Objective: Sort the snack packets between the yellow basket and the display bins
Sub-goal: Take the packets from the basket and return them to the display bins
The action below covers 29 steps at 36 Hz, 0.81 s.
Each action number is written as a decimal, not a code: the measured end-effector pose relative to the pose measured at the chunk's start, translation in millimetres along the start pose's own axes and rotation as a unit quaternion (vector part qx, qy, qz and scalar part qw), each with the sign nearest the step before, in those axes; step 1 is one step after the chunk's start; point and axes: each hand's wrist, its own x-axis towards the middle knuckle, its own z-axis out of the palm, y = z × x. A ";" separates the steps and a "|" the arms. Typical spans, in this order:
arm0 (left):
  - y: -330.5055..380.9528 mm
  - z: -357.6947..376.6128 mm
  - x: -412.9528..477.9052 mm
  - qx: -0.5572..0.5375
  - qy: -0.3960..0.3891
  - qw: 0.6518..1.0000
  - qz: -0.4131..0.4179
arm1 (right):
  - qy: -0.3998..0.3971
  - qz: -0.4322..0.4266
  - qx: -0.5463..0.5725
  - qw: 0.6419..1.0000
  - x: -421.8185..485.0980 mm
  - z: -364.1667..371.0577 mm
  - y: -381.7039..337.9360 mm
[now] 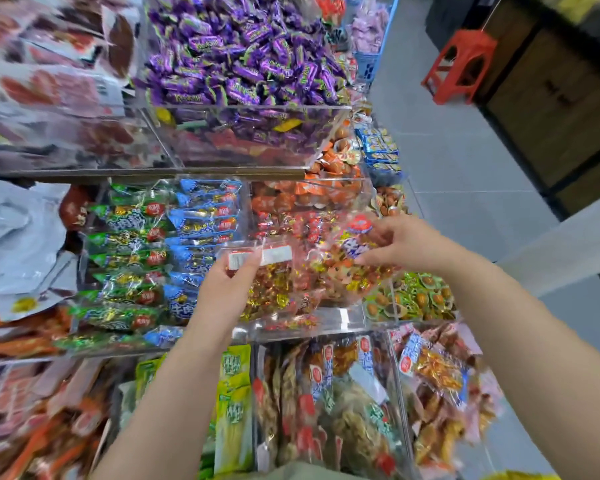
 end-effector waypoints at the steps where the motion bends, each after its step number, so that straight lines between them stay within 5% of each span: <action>1: 0.5 -2.0 0.1 -0.026 0.006 1.000 -0.010 | 0.020 0.008 -0.009 1.000 3.2 -1.8 3.6; 9: 0.2 -8.1 2.0 -0.103 -0.028 0.993 -0.042 | -0.085 0.053 -0.305 0.947 35.2 64.6 2.0; 21: -0.8 -7.2 5.7 -0.104 -0.056 0.992 -0.042 | -0.081 0.091 -0.332 0.935 63.9 62.3 -1.9; 29: -0.7 -6.8 5.1 -0.122 -0.046 0.990 -0.055 | -0.219 0.021 -0.388 0.895 64.7 94.5 5.5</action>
